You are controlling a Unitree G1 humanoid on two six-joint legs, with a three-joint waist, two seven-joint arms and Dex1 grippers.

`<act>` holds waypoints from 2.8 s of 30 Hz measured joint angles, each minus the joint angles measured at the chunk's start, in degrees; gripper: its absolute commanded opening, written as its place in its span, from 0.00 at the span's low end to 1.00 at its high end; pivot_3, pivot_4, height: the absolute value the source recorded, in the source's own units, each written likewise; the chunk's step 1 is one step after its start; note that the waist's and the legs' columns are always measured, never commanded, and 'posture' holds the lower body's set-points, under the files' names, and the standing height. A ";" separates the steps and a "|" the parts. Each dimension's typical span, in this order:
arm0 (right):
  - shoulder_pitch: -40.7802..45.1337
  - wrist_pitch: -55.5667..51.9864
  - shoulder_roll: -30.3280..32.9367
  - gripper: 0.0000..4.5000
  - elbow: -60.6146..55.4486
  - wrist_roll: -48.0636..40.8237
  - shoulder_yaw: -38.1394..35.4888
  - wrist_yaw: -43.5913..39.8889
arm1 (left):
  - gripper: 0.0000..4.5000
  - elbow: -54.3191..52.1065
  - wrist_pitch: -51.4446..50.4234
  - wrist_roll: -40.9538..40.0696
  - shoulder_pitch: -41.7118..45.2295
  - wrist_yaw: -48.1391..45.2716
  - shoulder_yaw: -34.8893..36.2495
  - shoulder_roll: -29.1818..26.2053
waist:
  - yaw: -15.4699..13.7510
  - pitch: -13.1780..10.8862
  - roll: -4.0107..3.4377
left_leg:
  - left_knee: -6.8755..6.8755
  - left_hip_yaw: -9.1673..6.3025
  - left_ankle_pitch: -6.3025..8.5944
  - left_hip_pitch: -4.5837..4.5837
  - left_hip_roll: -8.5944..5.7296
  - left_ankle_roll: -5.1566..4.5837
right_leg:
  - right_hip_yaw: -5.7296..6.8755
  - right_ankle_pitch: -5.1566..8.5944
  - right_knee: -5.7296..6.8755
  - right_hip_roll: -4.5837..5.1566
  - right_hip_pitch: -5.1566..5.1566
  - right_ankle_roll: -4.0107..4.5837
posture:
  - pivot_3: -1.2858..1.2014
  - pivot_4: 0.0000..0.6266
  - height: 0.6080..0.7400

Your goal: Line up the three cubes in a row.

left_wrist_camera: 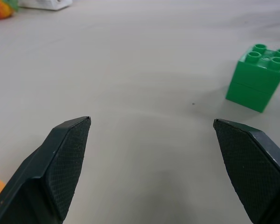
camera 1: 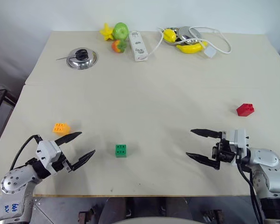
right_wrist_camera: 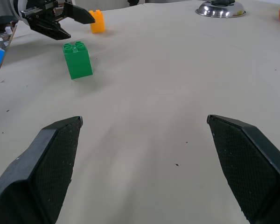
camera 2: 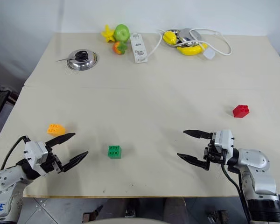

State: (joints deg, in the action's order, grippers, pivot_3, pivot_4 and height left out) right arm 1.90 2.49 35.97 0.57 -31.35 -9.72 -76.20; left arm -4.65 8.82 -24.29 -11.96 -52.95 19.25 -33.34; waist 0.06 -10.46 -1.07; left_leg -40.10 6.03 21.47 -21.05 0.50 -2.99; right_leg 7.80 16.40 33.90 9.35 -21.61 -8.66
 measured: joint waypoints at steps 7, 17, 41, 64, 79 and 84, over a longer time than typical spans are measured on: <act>-1.16 0.03 0.00 1.00 -0.60 -0.71 -2.59 3.00 | 1.00 -5.40 -9.40 -8.53 -1.03 -2.13 -0.06 -1.02 | -0.12 0.00 0.01 | -0.02 -0.03 0.00 -0.02 0.01 0.00 | -0.01 0.00 0.02 0.01 0.00 0.00 | 0.52 0.24 1.00; -16.25 0.52 -8.95 1.00 -5.67 -6.28 -27.48 25.09 | 1.00 -15.90 -14.28 -7.72 6.24 -0.57 -9.87 0.23 | -1.62 0.02 0.01 | 0.03 -0.02 -0.02 -0.01 -0.03 0.06 | -0.07 0.00 -0.01 -0.10 0.03 0.00 | 0.52 0.24 1.00; 12.61 -34.35 6.90 1.00 4.81 4.37 -15.42 54.13 | 1.00 -12.28 -18.61 -6.60 15.39 1.08 -15.19 3.29 | 0.50 0.07 -0.21 | 0.10 0.74 -0.01 0.37 0.32 0.19 | -0.93 0.10 0.42 -0.36 -0.33 0.18 | 0.52 0.24 1.00; 24.56 -26.03 8.81 0.33 26.86 10.06 -7.62 33.53 | 1.00 -12.89 -17.43 -5.36 13.28 3.36 -14.69 3.65 | 0.20 0.06 -0.22 | -0.01 0.86 -0.09 -0.21 0.36 0.18 | -0.97 0.05 0.50 -0.52 -0.87 0.09 | 0.52 0.24 1.00; 39.13 -1.33 8.38 0.33 25.65 16.23 20.89 -12.14 | 1.00 -11.53 -17.57 -5.37 11.12 1.25 -13.07 2.67 | 0.04 -0.02 -0.11 | -0.06 0.78 -0.11 -0.22 0.48 0.29 | -0.90 0.04 0.36 -0.64 -0.83 0.07 | 0.52 0.24 1.00; 41.92 6.51 7.49 0.33 35.74 16.86 24.79 -12.68 | 1.00 -12.53 -17.66 -5.44 9.71 1.33 -12.12 1.75 | 0.22 -0.06 -0.04 | -0.02 0.74 -0.11 -0.25 0.45 0.29 | -0.85 0.04 0.29 -0.62 -0.82 0.07 | 0.52 0.24 1.00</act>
State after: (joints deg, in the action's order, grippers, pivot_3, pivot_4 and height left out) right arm 43.82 8.99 43.46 36.31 -14.48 15.07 -88.87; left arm -17.18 -8.84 -29.74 -2.25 -51.63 7.13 -31.59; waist 0.29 -10.52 -1.11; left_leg -40.12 6.78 21.37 -21.31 0.95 -2.70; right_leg 6.95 16.44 34.19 8.72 -22.42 -8.58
